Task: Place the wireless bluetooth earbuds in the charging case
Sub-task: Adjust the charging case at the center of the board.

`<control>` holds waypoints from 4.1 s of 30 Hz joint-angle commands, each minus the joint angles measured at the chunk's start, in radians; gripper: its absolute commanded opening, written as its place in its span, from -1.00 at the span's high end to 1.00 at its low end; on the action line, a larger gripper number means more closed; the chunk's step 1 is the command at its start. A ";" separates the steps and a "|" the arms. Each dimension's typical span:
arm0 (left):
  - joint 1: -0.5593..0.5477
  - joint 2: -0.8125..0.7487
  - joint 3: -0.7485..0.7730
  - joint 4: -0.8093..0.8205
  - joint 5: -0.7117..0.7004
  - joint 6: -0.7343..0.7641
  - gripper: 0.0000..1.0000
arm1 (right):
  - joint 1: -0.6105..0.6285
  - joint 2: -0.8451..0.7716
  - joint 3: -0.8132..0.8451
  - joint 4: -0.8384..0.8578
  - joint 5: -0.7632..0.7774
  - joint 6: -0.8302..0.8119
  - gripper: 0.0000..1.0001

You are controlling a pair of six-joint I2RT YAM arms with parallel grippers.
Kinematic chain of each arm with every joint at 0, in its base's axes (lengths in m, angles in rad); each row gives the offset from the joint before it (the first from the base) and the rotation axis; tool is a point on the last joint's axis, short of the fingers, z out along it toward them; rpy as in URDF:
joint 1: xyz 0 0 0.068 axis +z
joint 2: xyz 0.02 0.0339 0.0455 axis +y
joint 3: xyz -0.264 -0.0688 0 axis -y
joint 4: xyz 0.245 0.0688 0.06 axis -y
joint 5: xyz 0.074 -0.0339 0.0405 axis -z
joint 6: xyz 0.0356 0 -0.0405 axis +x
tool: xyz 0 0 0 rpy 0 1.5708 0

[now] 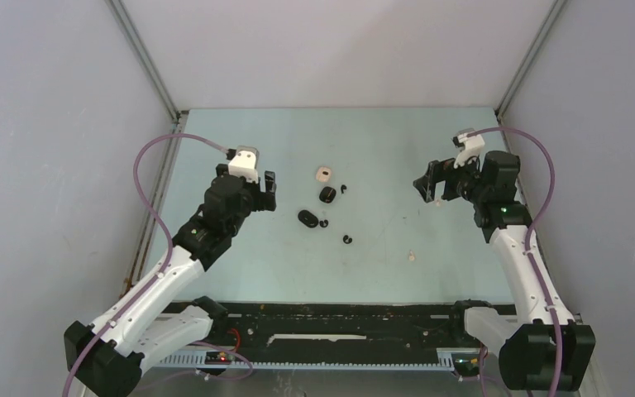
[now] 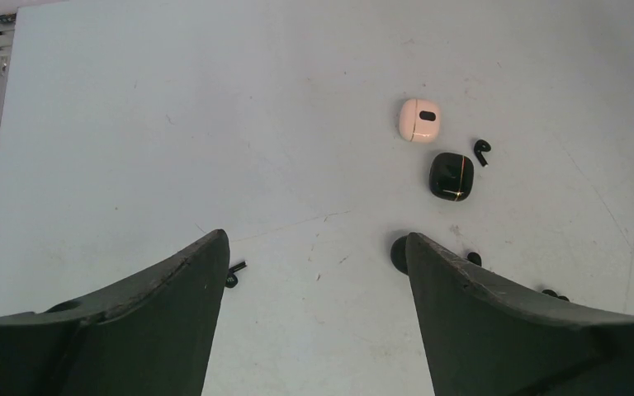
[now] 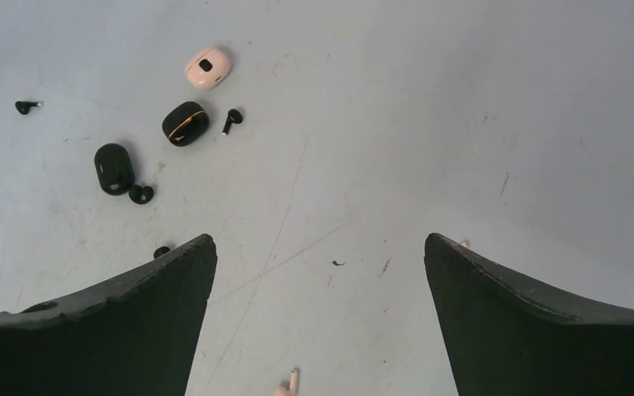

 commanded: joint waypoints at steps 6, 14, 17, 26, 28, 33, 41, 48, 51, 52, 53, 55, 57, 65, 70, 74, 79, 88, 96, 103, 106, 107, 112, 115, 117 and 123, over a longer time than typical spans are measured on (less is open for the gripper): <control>-0.006 -0.004 0.012 0.037 0.003 0.010 -0.67 | -0.023 0.015 0.013 -0.092 -0.255 -0.274 -0.99; -0.014 0.129 0.051 -0.003 0.177 0.060 -0.46 | -0.020 -0.006 0.013 -0.069 -0.212 -0.242 -0.84; -0.037 0.206 0.079 -0.046 0.178 0.061 -0.39 | -0.020 -0.016 0.013 -0.067 -0.216 -0.240 -0.84; -0.053 0.409 0.192 -0.122 0.201 -0.107 -0.35 | 0.008 -0.037 0.013 -0.070 -0.203 -0.254 -0.84; -0.052 0.441 0.224 -0.130 0.194 -0.150 -0.35 | 0.008 -0.038 0.013 -0.073 -0.202 -0.258 -0.84; -0.055 0.487 0.249 -0.133 0.167 -0.274 -0.36 | 0.042 -0.036 0.013 -0.073 -0.196 -0.263 -0.84; -0.099 0.600 0.222 -0.079 0.021 -0.417 -0.36 | 0.056 -0.032 0.013 -0.077 -0.186 -0.273 -0.84; -0.137 0.713 0.259 -0.081 -0.022 -0.438 -0.40 | 0.057 -0.026 0.013 -0.079 -0.184 -0.277 -0.84; -0.142 0.742 0.269 -0.079 -0.018 -0.438 -0.40 | 0.057 -0.023 0.013 -0.078 -0.182 -0.280 -0.84; -0.143 0.750 0.272 -0.080 -0.013 -0.437 -0.41 | 0.057 -0.022 0.013 -0.078 -0.181 -0.281 -0.84; -0.144 0.758 0.276 -0.078 -0.005 -0.434 -0.41 | 0.057 -0.021 0.013 -0.079 -0.180 -0.282 -0.84; -0.144 0.768 0.282 -0.075 0.005 -0.431 -0.40 | 0.057 -0.018 0.013 -0.081 -0.180 -0.283 -0.84; -0.145 0.778 0.291 -0.073 0.009 -0.427 -0.41 | 0.060 -0.014 0.013 -0.081 -0.179 -0.284 -0.84; -0.139 0.855 0.418 -0.141 0.015 -0.342 -0.42 | 0.063 -0.006 0.013 -0.083 -0.174 -0.288 -0.84; -0.118 0.897 0.494 -0.205 0.092 -0.302 -0.43 | 0.063 -0.004 0.013 -0.084 -0.173 -0.289 -0.84; -0.098 0.902 0.493 -0.212 0.117 -0.306 -0.42 | 0.065 -0.002 0.013 -0.084 -0.174 -0.291 -0.84; -0.095 0.910 0.495 -0.201 0.134 -0.314 -0.42 | 0.066 0.000 0.013 -0.084 -0.174 -0.292 -0.84; -0.094 1.024 0.699 -0.222 0.178 -0.291 -0.30 | 0.076 0.004 0.013 -0.087 -0.159 -0.297 -0.84; -0.099 1.134 0.809 -0.269 0.196 -0.282 -0.26 | 0.074 0.008 0.013 -0.087 -0.158 -0.299 -0.84; -0.105 1.161 0.816 -0.286 0.219 -0.289 -0.26 | 0.075 0.013 0.014 -0.088 -0.155 -0.303 -0.84; -0.114 1.148 0.803 -0.290 0.261 -0.311 -0.26 | 0.076 0.016 0.014 -0.087 -0.152 -0.304 -0.84; -0.120 1.143 0.800 -0.295 0.273 -0.319 -0.26 | 0.078 0.017 0.014 -0.088 -0.151 -0.305 -0.84; -0.157 1.124 0.787 -0.325 0.350 -0.350 -0.26 | 0.081 0.021 0.014 -0.088 -0.148 -0.307 -0.84; -0.176 1.126 0.793 -0.325 0.387 -0.345 -0.26 | 0.087 0.023 0.015 -0.087 -0.142 -0.309 -0.84; -0.183 1.123 0.796 -0.326 0.401 -0.337 -0.26 | 0.088 0.023 0.015 -0.087 -0.142 -0.309 -0.84; -0.182 1.064 0.804 -0.391 0.256 -0.275 -0.25 | 0.085 0.019 0.014 -0.089 -0.140 -0.309 -0.84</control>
